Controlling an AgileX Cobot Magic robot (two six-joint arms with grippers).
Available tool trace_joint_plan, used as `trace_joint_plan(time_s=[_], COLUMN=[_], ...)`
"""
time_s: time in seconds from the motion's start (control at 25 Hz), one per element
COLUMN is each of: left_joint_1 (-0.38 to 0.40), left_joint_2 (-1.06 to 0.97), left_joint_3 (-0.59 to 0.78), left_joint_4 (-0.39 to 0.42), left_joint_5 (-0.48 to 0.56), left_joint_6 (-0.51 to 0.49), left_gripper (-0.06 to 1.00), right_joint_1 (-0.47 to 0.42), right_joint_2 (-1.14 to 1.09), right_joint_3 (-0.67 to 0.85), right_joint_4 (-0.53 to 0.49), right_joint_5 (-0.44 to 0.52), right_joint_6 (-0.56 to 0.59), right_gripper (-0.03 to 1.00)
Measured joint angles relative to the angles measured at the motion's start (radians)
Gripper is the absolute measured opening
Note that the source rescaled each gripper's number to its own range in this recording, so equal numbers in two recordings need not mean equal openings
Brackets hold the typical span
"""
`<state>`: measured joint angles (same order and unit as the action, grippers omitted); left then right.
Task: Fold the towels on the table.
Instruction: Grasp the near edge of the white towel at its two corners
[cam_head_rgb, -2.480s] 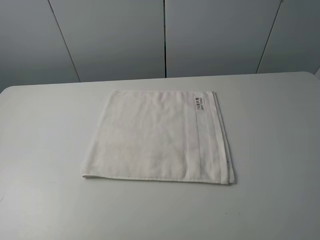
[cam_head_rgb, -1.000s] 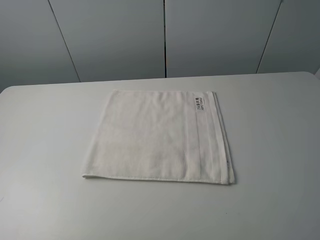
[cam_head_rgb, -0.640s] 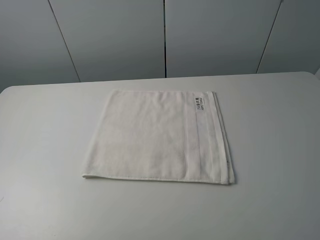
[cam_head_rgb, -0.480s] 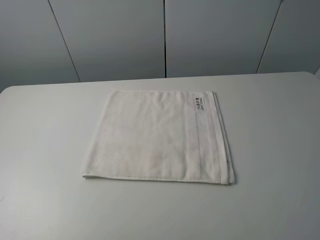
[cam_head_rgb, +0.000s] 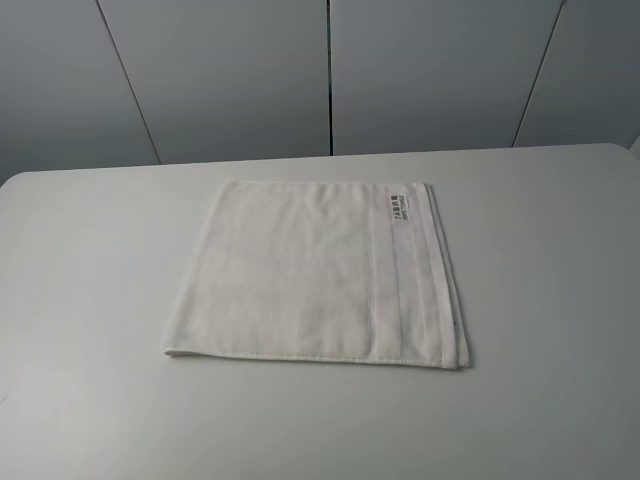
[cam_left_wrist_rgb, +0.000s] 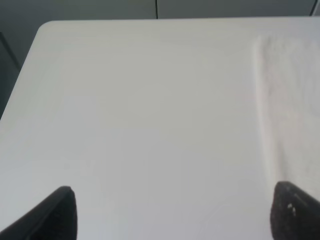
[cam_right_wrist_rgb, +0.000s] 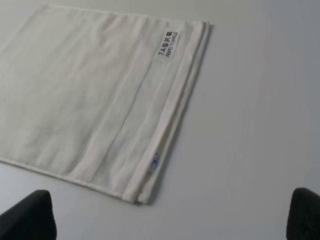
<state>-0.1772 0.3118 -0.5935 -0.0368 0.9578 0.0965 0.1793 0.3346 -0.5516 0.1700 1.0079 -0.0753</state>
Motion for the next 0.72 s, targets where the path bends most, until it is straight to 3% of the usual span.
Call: trace_joint_plan(time_s=[0.12, 0.28, 0.44, 0.6, 0.72], left_joint_1=[0.0, 0.0, 0.0, -0.027, -0.114], left_joint_2=[0.159, 0.385, 0.577, 0.731, 0.82], left_joint_3=[-0.031, -0.088, -0.157, -0.215, -0.238], left_joint_4=[-0.054, -0.19, -0.289, -0.328, -0.314], left_joint_5=[-0.038, -0.079, -0.117, -0.122, -0.124], left_joint_6=[0.137, 0.348, 0.489, 0.593, 0.674], left_gripper=[0.99, 0.99, 0.99, 0.99, 0.99], right_joint_1=[0.0, 0.0, 0.0, 0.047, 0.102], right_joint_2=[0.153, 0.37, 0.555, 0.71, 0.823], right_joint_3=[-0.065, -0.177, -0.265, -0.301, -0.303], right_joint_4=[0.024, 0.076, 0.101, 0.129, 0.128], right_joint_5=[-0.028, -0.039, -0.062, -0.064, -0.052], right_joint_6=[-0.102, -0.252, -0.364, -0.465, -0.558], right_gripper=[1.0, 1.0, 1.0, 1.0, 1.0])
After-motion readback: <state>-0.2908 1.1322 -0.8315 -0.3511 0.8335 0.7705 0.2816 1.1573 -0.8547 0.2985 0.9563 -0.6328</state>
